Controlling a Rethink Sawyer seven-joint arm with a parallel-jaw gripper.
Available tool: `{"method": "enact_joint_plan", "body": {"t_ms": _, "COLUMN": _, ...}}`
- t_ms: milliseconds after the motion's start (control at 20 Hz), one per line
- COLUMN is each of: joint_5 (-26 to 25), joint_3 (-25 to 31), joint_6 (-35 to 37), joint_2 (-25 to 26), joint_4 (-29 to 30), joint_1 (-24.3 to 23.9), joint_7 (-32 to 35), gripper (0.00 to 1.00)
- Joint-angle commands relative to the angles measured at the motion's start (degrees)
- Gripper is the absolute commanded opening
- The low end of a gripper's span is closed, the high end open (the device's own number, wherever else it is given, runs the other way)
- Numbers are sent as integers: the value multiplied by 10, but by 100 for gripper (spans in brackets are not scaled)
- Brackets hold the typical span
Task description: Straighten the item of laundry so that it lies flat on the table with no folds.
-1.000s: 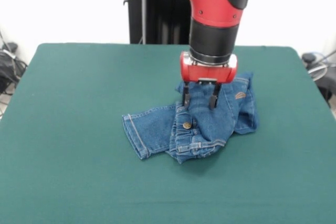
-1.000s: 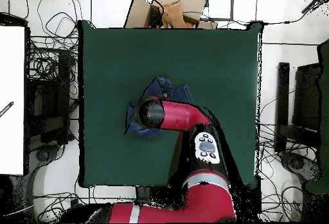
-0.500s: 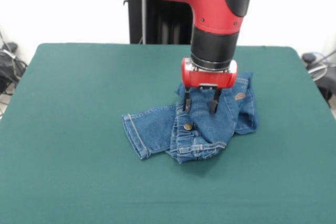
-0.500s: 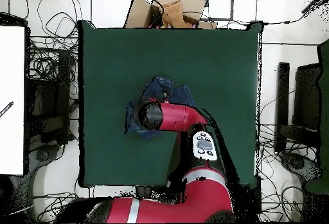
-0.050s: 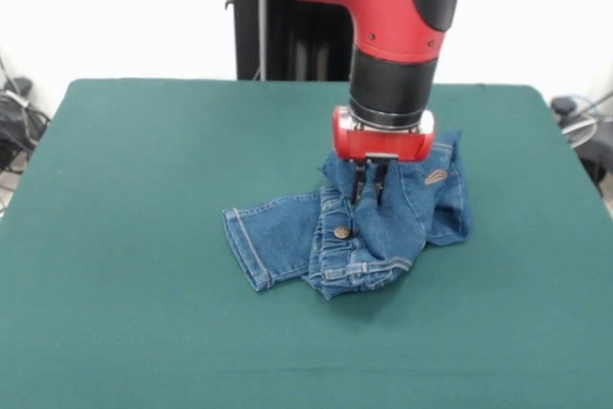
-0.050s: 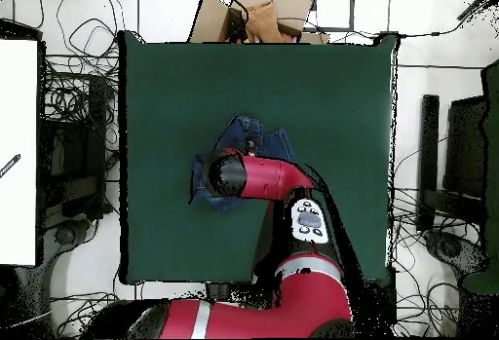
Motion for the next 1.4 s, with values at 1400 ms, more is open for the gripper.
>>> {"method": "enact_joint_plan", "body": {"t_ms": 1400, "joint_5": 27, "joint_3": 54, "joint_6": -50, "joint_2": -98, "joint_4": 111, "joint_1": 2, "joint_7": 126, "gripper": 0}}
